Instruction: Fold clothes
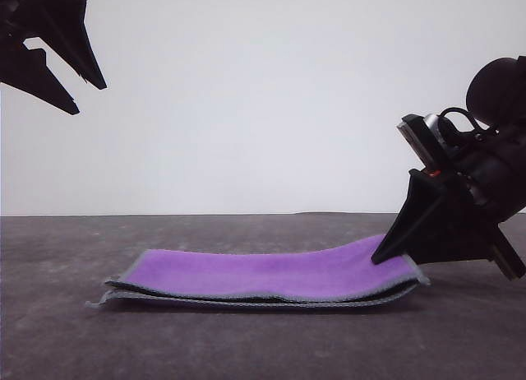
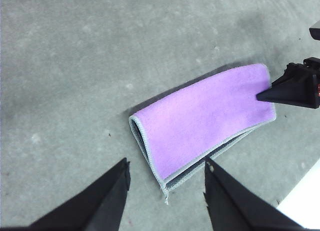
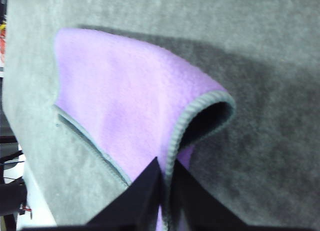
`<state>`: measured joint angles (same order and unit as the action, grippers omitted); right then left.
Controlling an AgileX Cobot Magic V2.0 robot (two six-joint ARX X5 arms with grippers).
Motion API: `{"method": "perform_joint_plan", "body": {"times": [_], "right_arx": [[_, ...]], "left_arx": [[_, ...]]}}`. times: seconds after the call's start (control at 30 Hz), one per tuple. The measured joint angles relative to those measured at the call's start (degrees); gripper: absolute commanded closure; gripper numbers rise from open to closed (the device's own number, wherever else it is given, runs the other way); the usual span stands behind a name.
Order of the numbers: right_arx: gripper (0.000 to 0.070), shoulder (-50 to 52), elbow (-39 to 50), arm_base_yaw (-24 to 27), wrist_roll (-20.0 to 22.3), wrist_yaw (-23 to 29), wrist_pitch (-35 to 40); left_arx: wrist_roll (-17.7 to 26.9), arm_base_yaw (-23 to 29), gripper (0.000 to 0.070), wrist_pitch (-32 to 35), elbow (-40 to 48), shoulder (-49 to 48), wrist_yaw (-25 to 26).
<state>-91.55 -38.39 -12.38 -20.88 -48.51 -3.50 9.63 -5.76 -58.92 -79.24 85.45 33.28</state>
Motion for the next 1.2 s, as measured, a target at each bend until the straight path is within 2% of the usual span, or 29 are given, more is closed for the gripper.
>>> {"method": "perform_joint_plan", "body": {"times": [0.17,0.27,0.7,1.1,1.17,1.2], "right_arx": [[0.0697,0.0,-0.7,-2.5,-1.3,-4.1,2.6],[0.0697,0.0,-2.4,-5.7,-3.0,-4.4,5.5],[0.0697,-6.5,-10.2,-17.8,-10.7,-0.8,13.7],[0.0694,-14.7,-20.0,-24.0,-13.5,0.7,14.1],[0.0658,-15.3,-20.4,-24.4,-13.7,0.8,14.1],[0.0608,-15.4,-20.4,-24.5,-13.8,0.8,14.1]], "left_arx": [[0.0,0.0,0.0415,0.1,0.0,0.0,0.0],[0.0,0.0,0.0415,0.3,0.0,0.0,0.0],[-0.1,0.0,0.0415,0.9,0.0,0.0,0.0],[-0.1,0.0,0.0415,0.9,0.0,0.0,0.0],[-0.1,0.0,0.0415,0.9,0.0,0.0,0.0],[-0.1,0.0,0.0415,0.9,0.0,0.0,0.0]]}}
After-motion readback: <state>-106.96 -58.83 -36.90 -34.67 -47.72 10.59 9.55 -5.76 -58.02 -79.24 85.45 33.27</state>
